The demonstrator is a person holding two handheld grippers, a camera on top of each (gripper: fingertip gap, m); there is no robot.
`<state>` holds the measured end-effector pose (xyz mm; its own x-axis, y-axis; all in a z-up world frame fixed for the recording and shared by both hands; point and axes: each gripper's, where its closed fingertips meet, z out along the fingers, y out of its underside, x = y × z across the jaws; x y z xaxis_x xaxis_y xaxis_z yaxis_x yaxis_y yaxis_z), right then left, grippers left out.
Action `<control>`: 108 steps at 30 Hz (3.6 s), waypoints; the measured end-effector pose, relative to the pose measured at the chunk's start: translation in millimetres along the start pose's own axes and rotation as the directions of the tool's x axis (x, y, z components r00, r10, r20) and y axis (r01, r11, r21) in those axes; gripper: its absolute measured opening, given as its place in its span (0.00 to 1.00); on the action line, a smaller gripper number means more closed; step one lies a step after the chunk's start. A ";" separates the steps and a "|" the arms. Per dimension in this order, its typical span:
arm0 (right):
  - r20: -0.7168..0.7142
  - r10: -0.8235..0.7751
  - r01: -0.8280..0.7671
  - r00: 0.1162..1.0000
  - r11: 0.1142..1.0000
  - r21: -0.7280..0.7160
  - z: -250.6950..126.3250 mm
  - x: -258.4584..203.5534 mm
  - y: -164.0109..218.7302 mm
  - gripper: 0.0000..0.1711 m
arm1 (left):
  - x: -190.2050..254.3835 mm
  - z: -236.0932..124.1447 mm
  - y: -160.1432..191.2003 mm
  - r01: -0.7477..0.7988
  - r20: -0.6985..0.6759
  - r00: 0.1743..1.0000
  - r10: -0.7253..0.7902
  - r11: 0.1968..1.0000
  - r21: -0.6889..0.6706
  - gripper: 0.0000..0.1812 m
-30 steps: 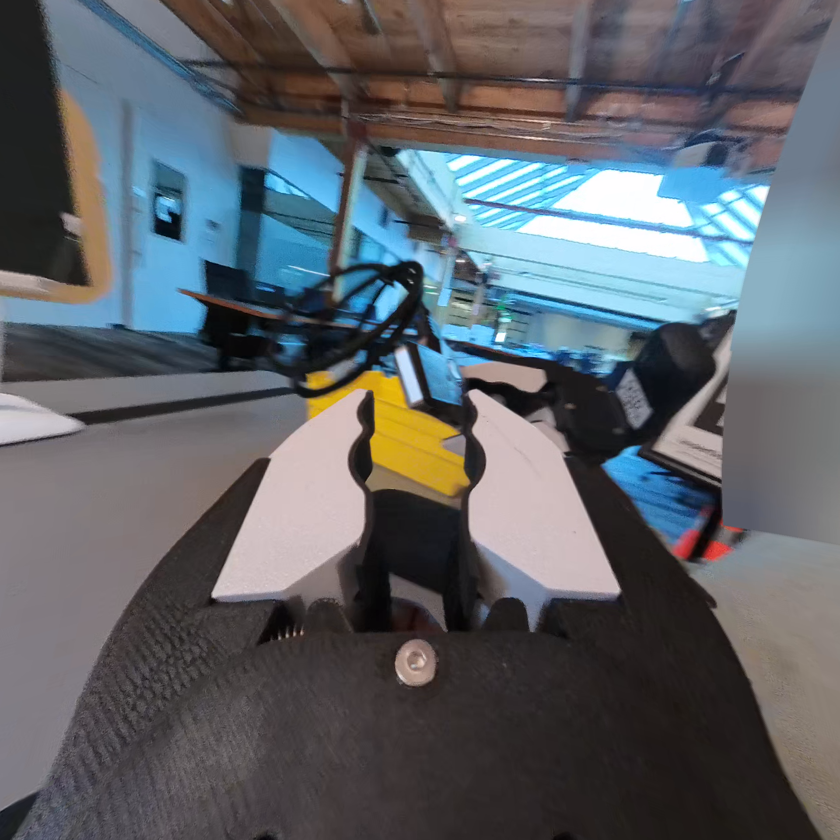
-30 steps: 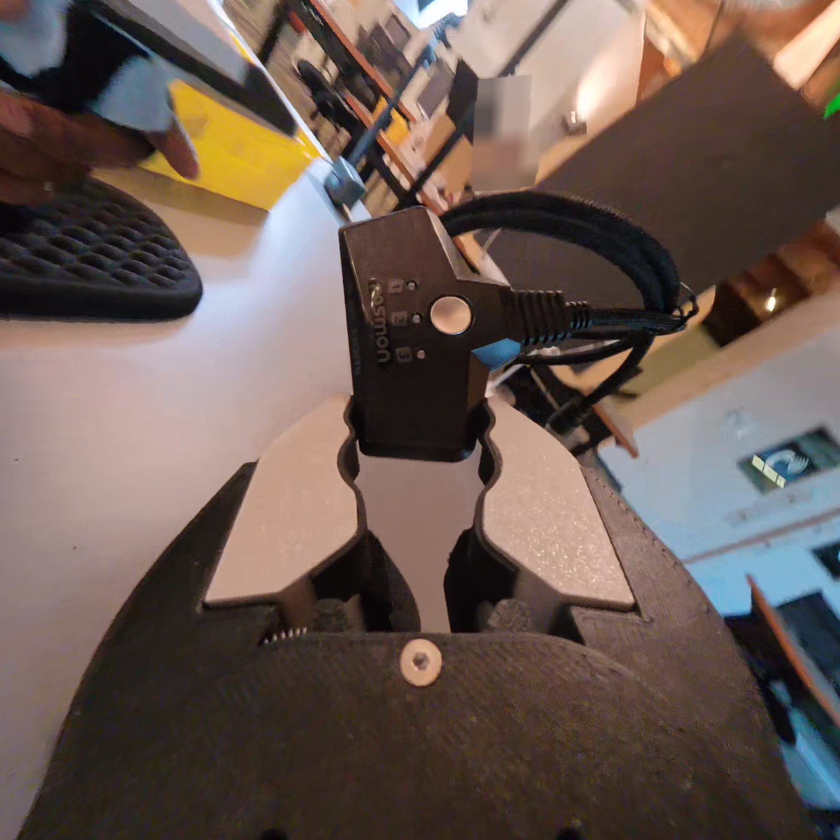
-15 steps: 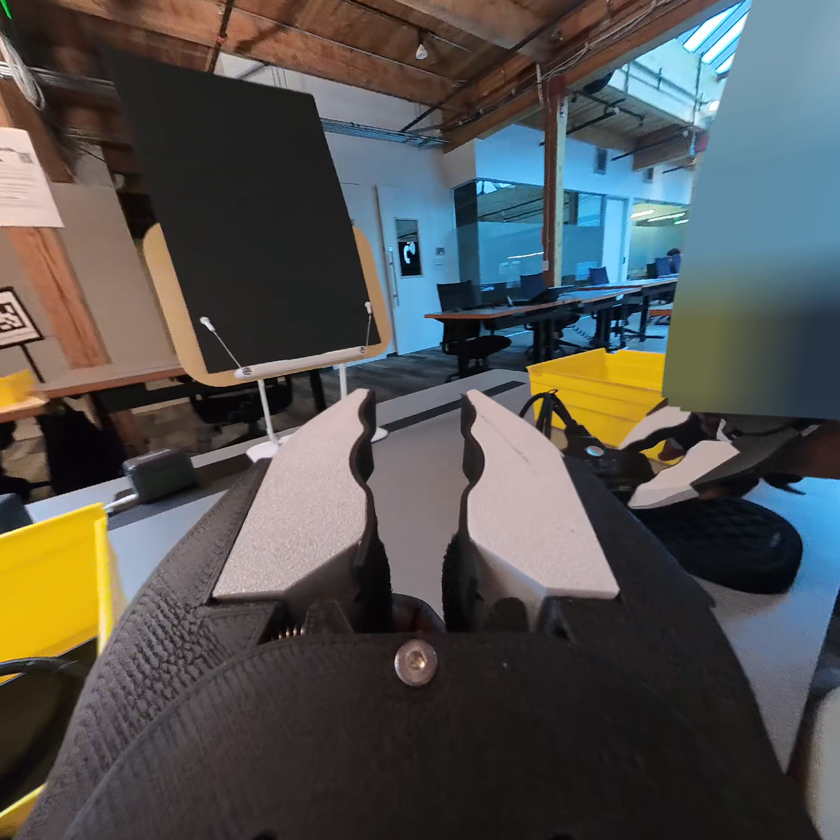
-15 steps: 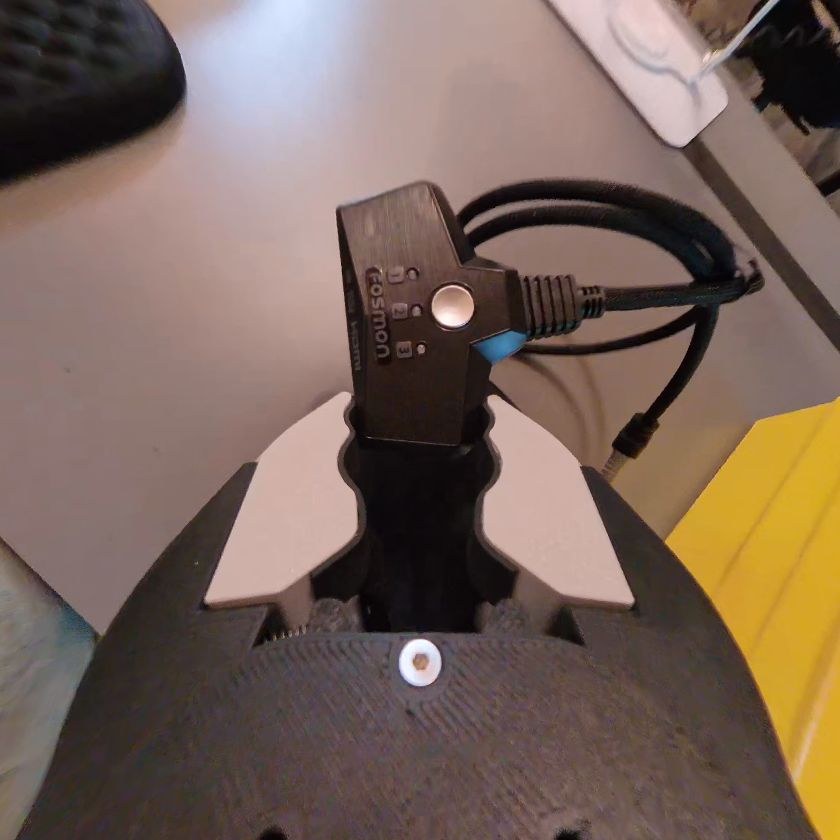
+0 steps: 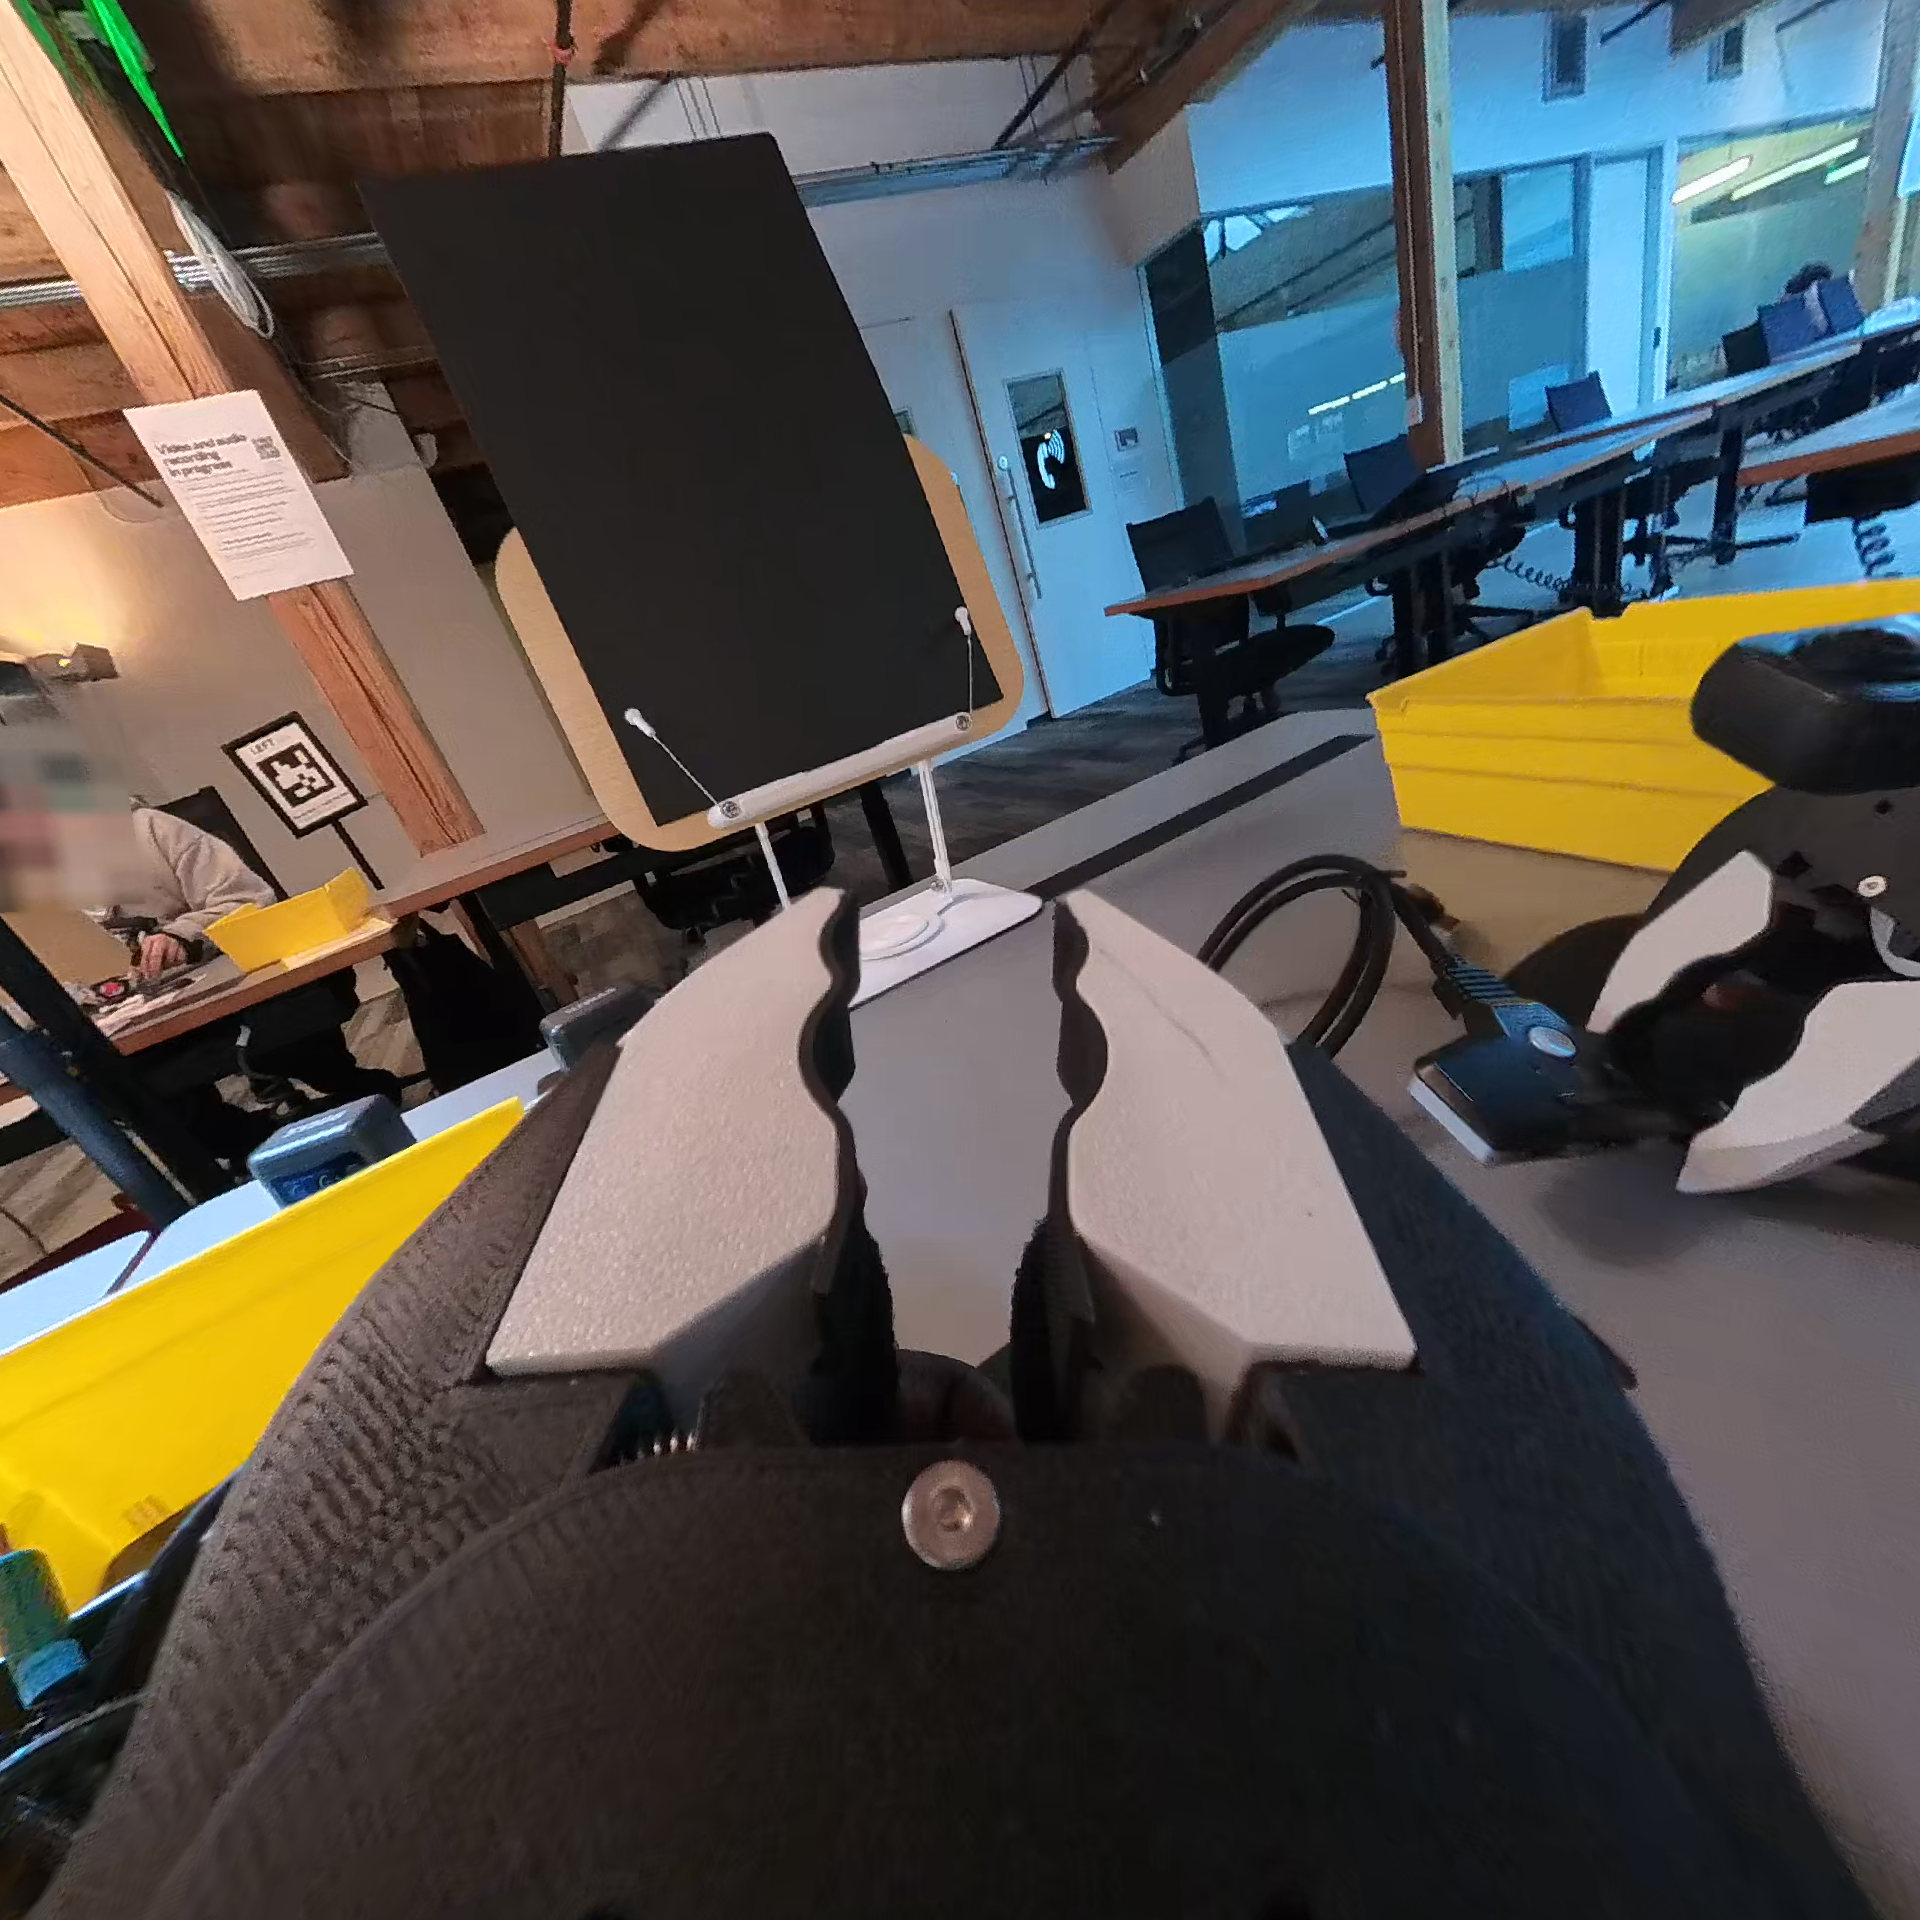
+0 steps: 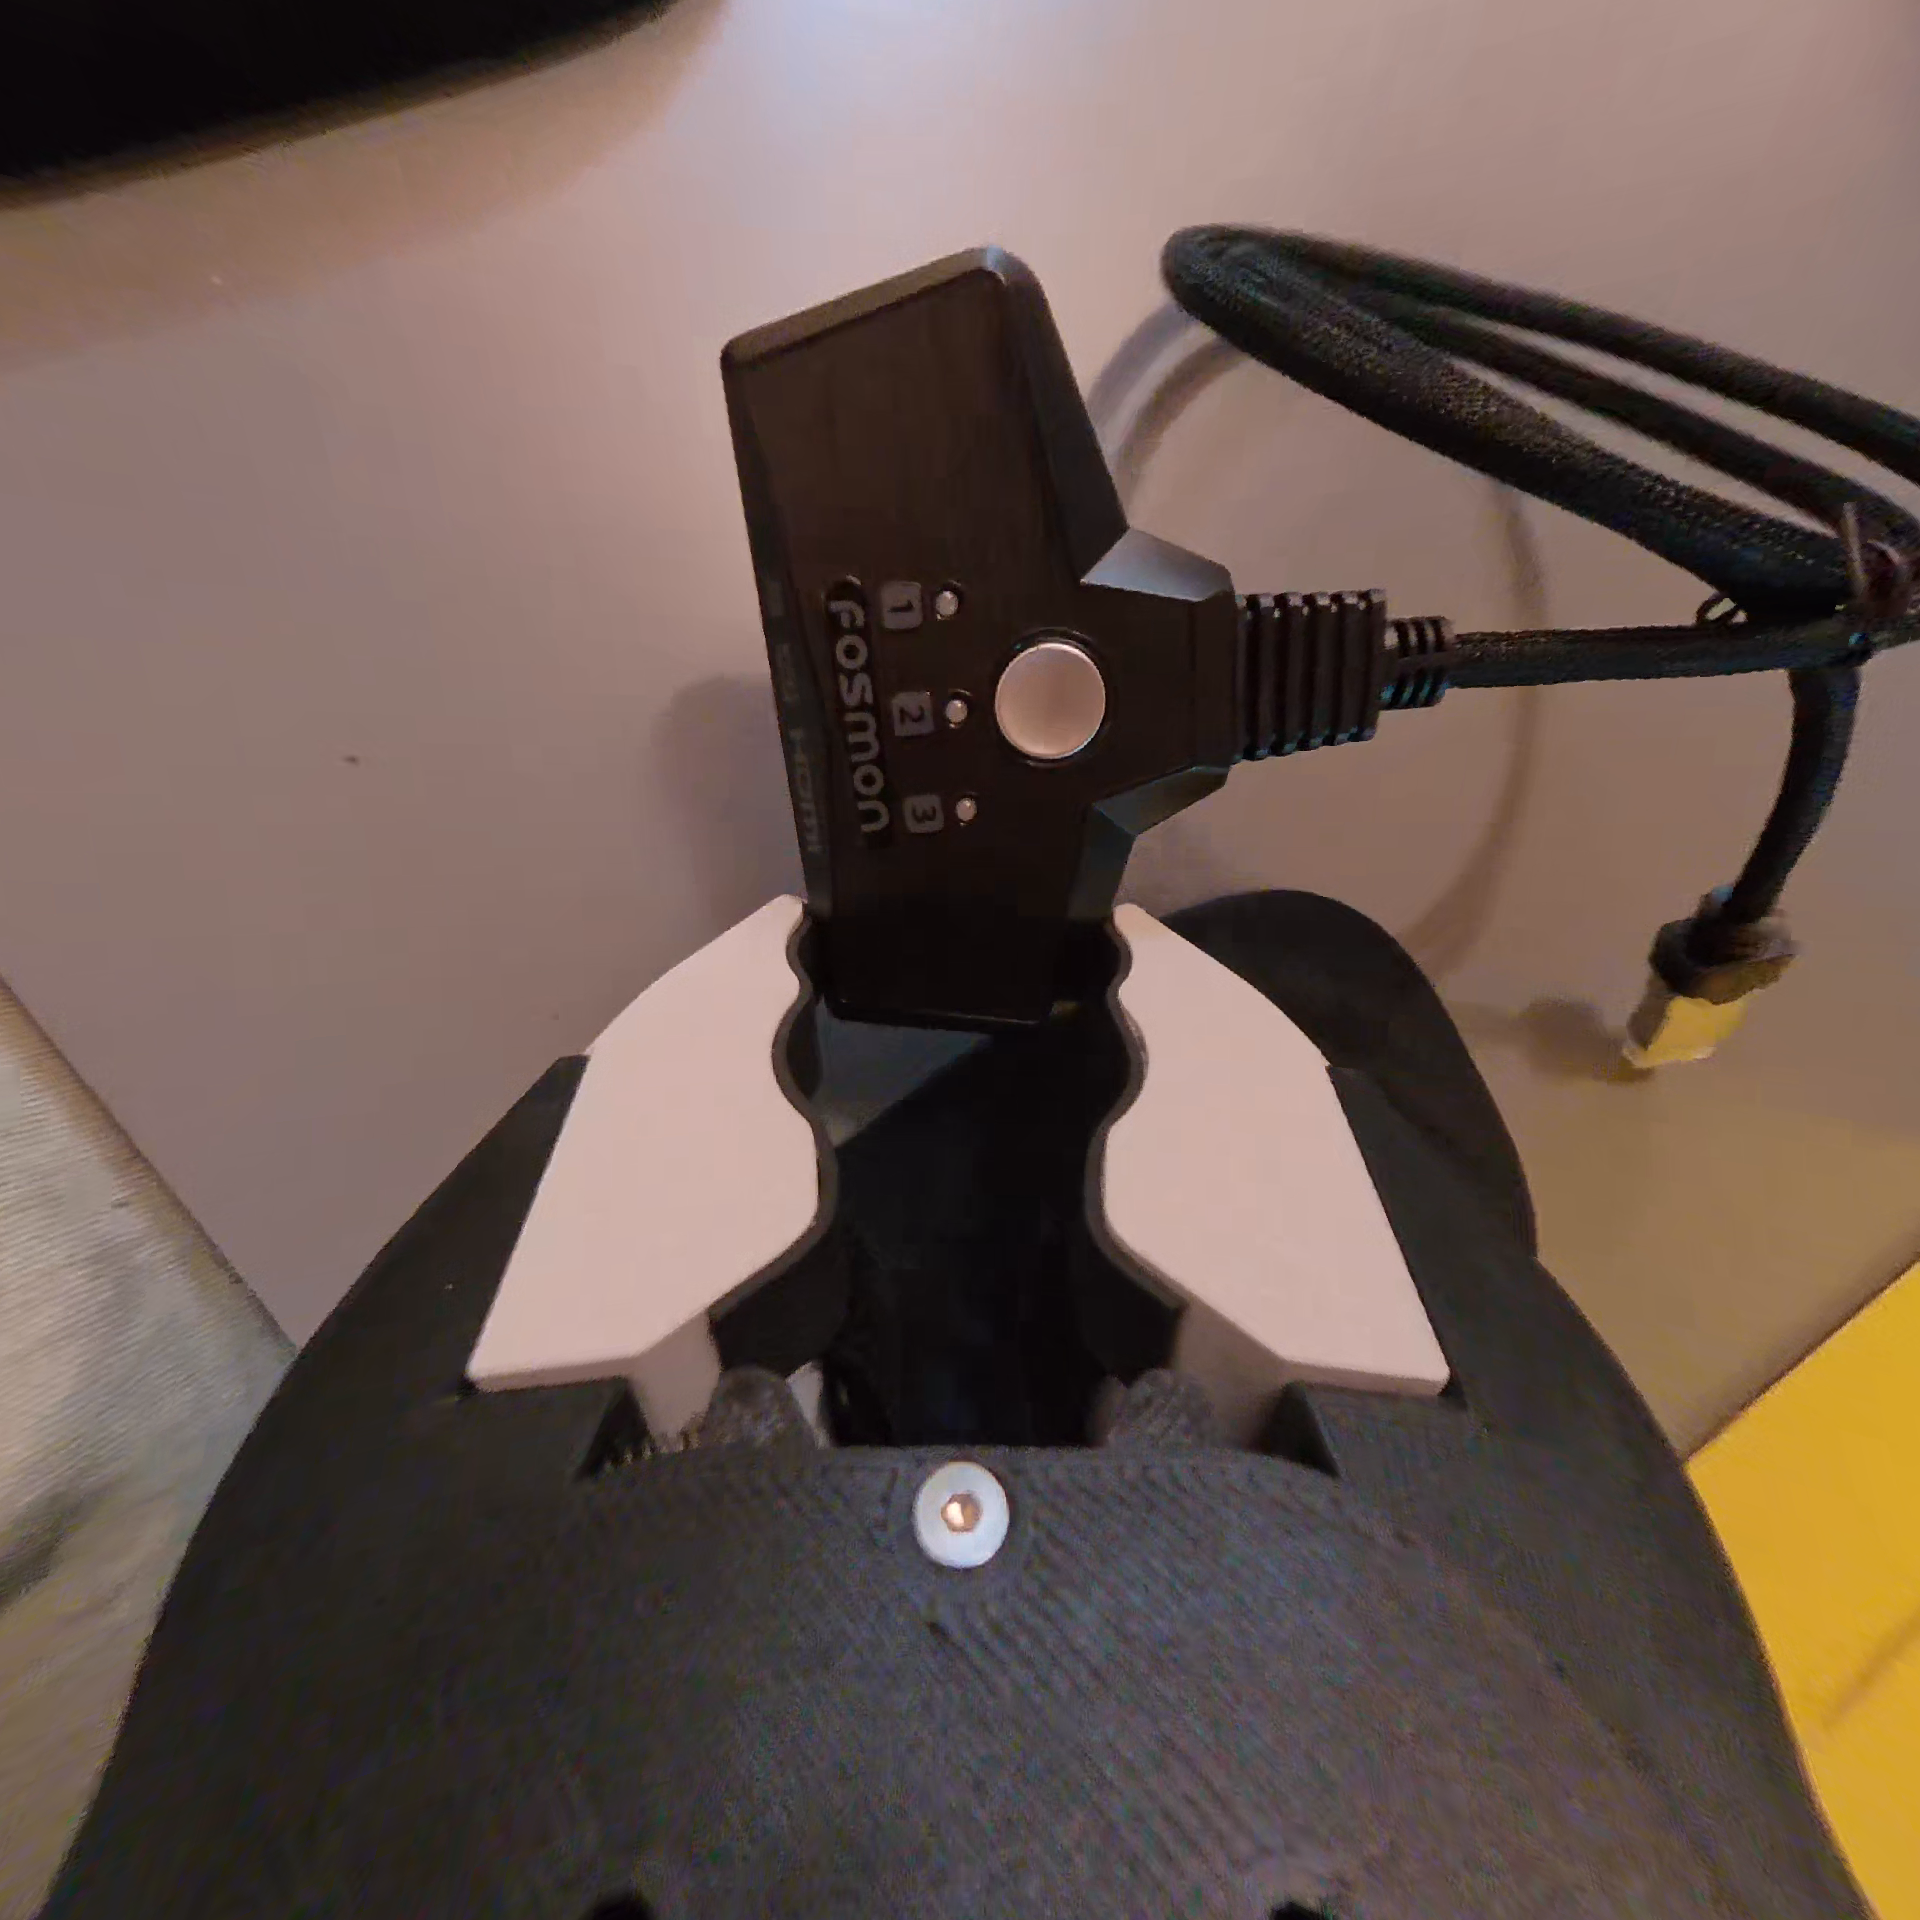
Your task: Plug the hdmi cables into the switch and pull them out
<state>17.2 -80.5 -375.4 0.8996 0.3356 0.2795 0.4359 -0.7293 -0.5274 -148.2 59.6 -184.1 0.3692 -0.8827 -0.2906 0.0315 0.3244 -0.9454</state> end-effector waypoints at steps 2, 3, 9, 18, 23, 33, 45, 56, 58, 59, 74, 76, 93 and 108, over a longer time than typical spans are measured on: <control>0.045 -0.004 0.002 0.999 0.999 0.035 4.6 -9.7 -7.9 0.30 | -0.3 0.3 3.6 -0.027 0.003 1.000 0.027 0.999 -0.019 0.20; 0.057 0.010 -0.013 0.998 0.998 0.055 7.6 -11.0 -11.9 0.30 | -0.5 0.5 5.1 -0.037 0.005 0.999 0.037 0.999 -0.029 0.20; -0.025 0.090 -0.088 0.996 0.994 0.071 13.2 4.0 -14.3 0.30 | 2.1 0.7 9.0 -0.078 -0.007 0.997 0.078 0.996 -0.052 0.20; -0.296 0.111 -0.067 0.949 0.986 0.153 -28.3 47.7 -21.4 0.29 | 4.3 0.0 7.8 -0.087 -0.015 0.996 0.087 0.995 -0.047 0.20; -0.486 0.105 -0.130 0.868 0.991 -0.018 -53.2 80.3 15.3 0.29 | 11.3 3.8 12.3 -0.110 -0.040 0.993 0.108 0.992 -0.055 0.20; -0.156 0.177 -0.189 0.972 0.980 -0.067 -10.1 32.7 17.2 0.30 | 11.5 3.0 14.0 -0.135 -0.042 0.990 0.133 0.989 -0.057 0.20; -0.190 0.100 -0.059 0.977 0.976 0.208 -57.1 54.2 -7.3 0.39 | -9.6 -5.8 34.2 -0.197 0.033 0.978 0.208 0.959 -0.204 0.20; -0.434 0.301 0.237 0.849 0.517 0.823 -181.3 99.7 -57.1 0.62 | -120.7 -91.4 63.1 0.119 0.516 0.848 0.118 0.907 -0.403 0.22; -0.377 0.302 0.182 0.876 0.516 0.837 -176.5 99.8 -54.3 0.60 | -128.2 -97.5 73.8 0.170 0.530 0.842 0.098 0.885 -0.434 0.23; -0.353 0.300 0.157 0.886 0.522 0.838 -172.9 99.8 -53.0 0.58 | -131.6 -97.8 78.2 0.185 0.534 0.840 0.095 0.875 -0.447 0.23; -0.457 0.099 0.246 0.884 0.733 0.634 -127.9 89.7 -47.2 0.54 | -214.5 -99.0 166.9 -0.096 0.081 0.930 0.360 0.448 -0.889 0.14; -0.443 0.105 0.235 0.890 0.727 0.645 -127.5 89.3 -47.4 0.53 | -216.3 -98.8 175.3 -0.149 0.011 0.932 0.361 0.412 -0.899 0.14; -0.429 0.066 0.241 0.901 0.745 0.622 -118.6 85.9 -46.6 0.50 | -241.9 -101.9 126.2 -0.164 0.214 0.798 0.564 0.544 -0.823 0.04; -0.062 -0.029 0.068 0.998 0.363 0.929 -134.4 -1.2 -117.3 0.45 | -86.8 -8.1 -24.5 -0.442 0.526 0.667 0.527 0.849 -0.290 0.04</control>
<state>-38.6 -75.6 -206.0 0.8834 0.3188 0.3436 0.2444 0.3122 -0.9180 -188.5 125.5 -137.0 0.7515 -0.2394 -0.6147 -0.4057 0.5671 -0.7168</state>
